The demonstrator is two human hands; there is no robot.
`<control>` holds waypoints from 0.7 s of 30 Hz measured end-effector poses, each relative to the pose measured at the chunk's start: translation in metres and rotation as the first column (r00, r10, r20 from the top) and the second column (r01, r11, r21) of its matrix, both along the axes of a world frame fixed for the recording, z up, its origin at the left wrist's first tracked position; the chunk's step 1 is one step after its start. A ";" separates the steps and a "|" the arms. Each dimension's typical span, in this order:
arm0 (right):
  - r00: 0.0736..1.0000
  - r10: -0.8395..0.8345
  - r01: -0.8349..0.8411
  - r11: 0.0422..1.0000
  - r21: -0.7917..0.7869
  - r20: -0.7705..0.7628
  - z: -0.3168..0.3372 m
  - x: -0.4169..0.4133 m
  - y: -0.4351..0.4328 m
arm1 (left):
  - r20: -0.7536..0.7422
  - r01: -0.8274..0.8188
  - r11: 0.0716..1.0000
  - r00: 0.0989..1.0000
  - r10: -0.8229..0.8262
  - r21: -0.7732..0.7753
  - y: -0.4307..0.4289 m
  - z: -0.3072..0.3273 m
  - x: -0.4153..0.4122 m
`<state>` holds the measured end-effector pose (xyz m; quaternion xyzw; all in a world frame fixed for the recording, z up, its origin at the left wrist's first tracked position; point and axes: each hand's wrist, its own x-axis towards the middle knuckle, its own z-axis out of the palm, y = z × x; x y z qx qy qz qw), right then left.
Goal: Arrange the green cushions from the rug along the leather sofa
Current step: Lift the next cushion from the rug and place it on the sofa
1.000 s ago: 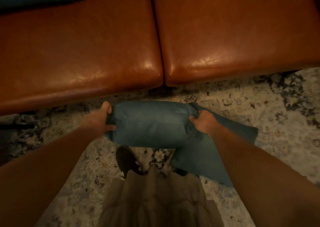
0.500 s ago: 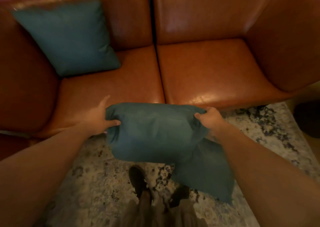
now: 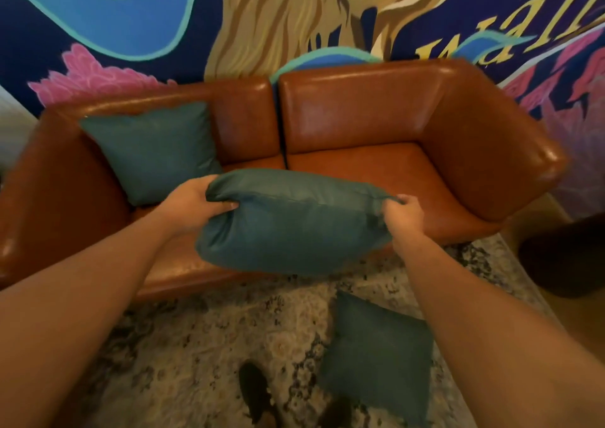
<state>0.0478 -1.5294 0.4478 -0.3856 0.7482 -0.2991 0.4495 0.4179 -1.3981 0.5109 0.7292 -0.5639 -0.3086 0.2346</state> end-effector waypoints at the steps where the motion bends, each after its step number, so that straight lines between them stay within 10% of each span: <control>1: 0.997 -0.055 0.057 0.998 -0.038 0.063 0.004 -0.004 -0.004 | -0.104 -0.020 1.000 0.994 0.019 -0.014 -0.002 0.012 0.003; 7: 0.921 0.028 -0.050 0.998 0.046 0.389 0.023 -0.012 0.013 | -0.475 -0.225 0.974 0.860 0.186 -0.027 -0.006 0.071 0.022; 21: 0.751 0.422 -0.502 0.864 0.025 0.507 0.035 0.014 0.040 | -0.663 -0.464 0.886 0.661 0.353 0.009 -0.011 0.120 0.019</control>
